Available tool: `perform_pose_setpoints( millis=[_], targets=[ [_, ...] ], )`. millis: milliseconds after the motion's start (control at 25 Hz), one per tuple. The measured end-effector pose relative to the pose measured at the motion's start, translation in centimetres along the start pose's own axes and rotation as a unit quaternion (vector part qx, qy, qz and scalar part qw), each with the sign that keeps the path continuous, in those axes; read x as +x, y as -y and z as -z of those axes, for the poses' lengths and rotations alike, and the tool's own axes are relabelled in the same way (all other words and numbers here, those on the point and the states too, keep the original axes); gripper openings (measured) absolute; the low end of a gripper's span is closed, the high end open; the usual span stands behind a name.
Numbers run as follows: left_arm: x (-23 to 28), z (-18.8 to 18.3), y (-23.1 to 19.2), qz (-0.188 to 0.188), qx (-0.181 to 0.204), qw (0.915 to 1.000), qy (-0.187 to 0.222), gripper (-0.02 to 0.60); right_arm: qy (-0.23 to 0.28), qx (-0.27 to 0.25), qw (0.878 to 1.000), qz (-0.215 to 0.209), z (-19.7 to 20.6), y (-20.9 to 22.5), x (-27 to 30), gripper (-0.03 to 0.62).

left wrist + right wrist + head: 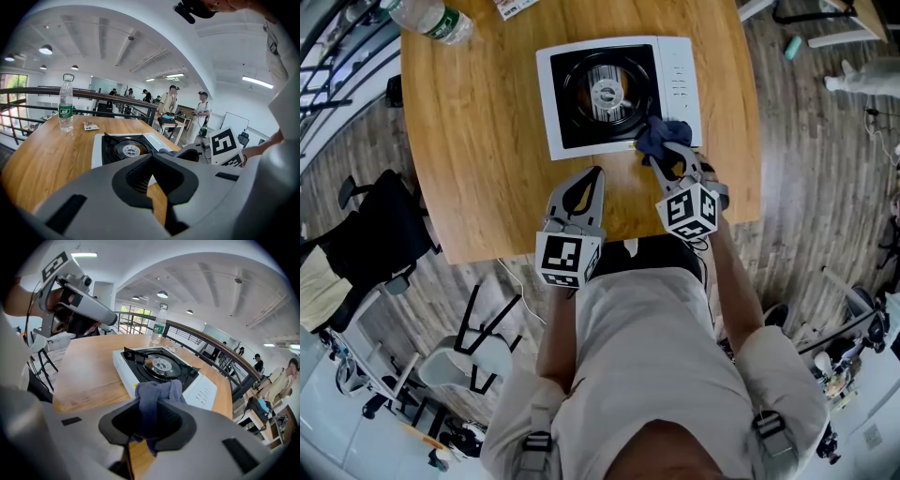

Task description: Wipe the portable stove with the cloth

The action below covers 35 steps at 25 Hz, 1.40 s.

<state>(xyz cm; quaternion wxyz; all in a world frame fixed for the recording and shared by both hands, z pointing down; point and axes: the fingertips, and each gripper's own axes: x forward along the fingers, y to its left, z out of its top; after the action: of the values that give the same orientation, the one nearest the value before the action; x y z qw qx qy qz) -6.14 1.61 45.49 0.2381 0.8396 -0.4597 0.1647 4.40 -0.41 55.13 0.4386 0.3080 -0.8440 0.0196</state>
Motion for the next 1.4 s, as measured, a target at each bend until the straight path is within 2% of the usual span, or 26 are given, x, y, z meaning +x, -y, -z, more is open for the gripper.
perform_pose_setpoints(
  millis=[360, 600, 1400],
  targets=[
    [-0.1, 0.2, -0.7, -0.006, -0.005, 1.0, 0.0, 0.015, 0.022, 0.014, 1.0, 0.008, -1.2, -0.9, -0.9, 0.095],
    [-0.8, 0.2, -1.1, -0.011, -0.008, 0.9999, 0.004, 0.015, 0.018, 0.016, 1.0, 0.015, -1.8, -2.1, 0.4, 0.095],
    [-4.4, 1.7, -5.0, -0.056, -0.042, 0.9974, 0.015, 0.015, 0.047, -0.046, 0.997, -0.045, -8.1, -7.1, 4.3, 0.095]
  ],
)
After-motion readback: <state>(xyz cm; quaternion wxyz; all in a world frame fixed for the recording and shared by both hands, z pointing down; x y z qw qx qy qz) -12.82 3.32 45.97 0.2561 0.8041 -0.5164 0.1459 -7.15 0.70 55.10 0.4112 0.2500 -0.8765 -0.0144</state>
